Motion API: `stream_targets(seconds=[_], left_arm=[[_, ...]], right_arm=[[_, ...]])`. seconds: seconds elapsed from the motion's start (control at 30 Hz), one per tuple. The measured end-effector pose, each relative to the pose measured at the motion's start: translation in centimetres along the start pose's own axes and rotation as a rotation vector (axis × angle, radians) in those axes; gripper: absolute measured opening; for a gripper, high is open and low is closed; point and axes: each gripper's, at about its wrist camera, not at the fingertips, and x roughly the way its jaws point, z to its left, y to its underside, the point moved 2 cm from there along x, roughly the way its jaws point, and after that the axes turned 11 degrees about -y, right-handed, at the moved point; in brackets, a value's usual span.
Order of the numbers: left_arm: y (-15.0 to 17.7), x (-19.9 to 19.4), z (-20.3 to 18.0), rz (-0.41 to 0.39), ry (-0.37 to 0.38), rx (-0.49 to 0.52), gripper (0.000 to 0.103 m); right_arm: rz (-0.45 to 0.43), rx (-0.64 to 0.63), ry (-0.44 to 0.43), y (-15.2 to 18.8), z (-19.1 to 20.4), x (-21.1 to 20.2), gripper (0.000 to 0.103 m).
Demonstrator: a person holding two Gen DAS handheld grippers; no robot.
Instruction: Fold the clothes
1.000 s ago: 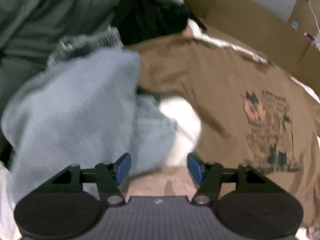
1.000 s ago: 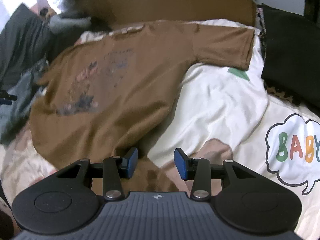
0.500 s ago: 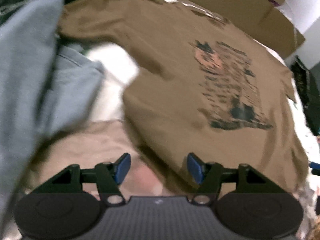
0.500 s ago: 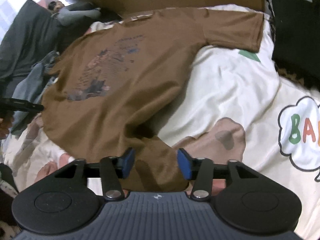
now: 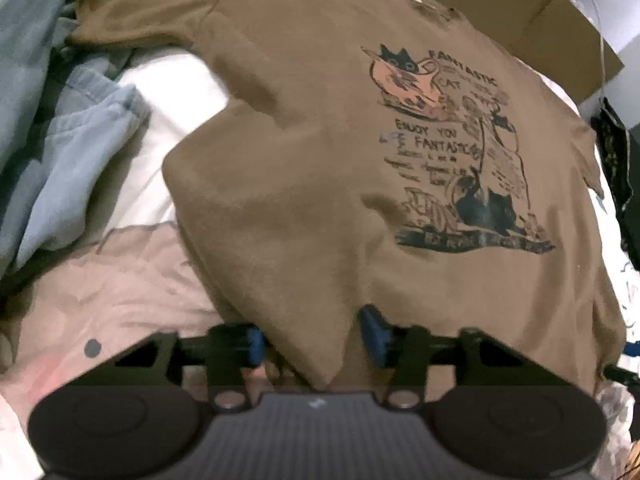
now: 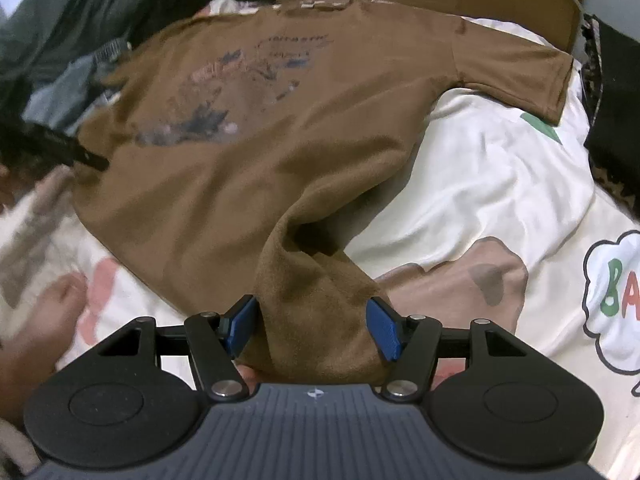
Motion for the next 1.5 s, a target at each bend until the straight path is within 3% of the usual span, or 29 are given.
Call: stream_targets(seconds=[0.03,0.07,0.13,0.2,0.53,0.73,1.2,1.5], left_arm=[[0.0,-0.2,0.0,0.004,0.003,0.000,0.029],[-0.1,-0.4,0.1,0.007,0.008,-0.001,0.021],[-0.2,-1.0,0.3,0.014,0.023,-0.017,0.015],[-0.5,-1.7,0.5,0.017,0.051,-0.046,0.013],[-3.3,-8.1,-0.2,-0.119,0.136,-0.051,0.011],[-7.0,-7.6,-1.5,-0.175,0.145,-0.075,0.010],[-14.3,1.6,-2.8,-0.136,0.061,-0.160,0.010],[-17.1,6.1,-5.1,-0.098,-0.011,-0.141,0.014]], right_arm=[[0.012,0.002,-0.007,0.1,0.0,0.4,0.053],[0.032,0.000,-0.010,0.2,0.1,0.9,0.032],[0.052,-0.007,-0.002,0.2,-0.1,1.3,0.013],[0.042,-0.005,-0.012,0.1,-0.2,0.9,0.003],[-0.152,0.102,-0.119,-3.1,-2.0,-4.6,0.002],[-0.249,0.151,-0.117,-6.0,-3.9,-6.1,0.002],[-0.157,0.239,-0.042,-9.3,-9.5,-0.4,0.002],[-0.121,0.311,-0.024,-9.3,-11.6,2.6,0.004]])
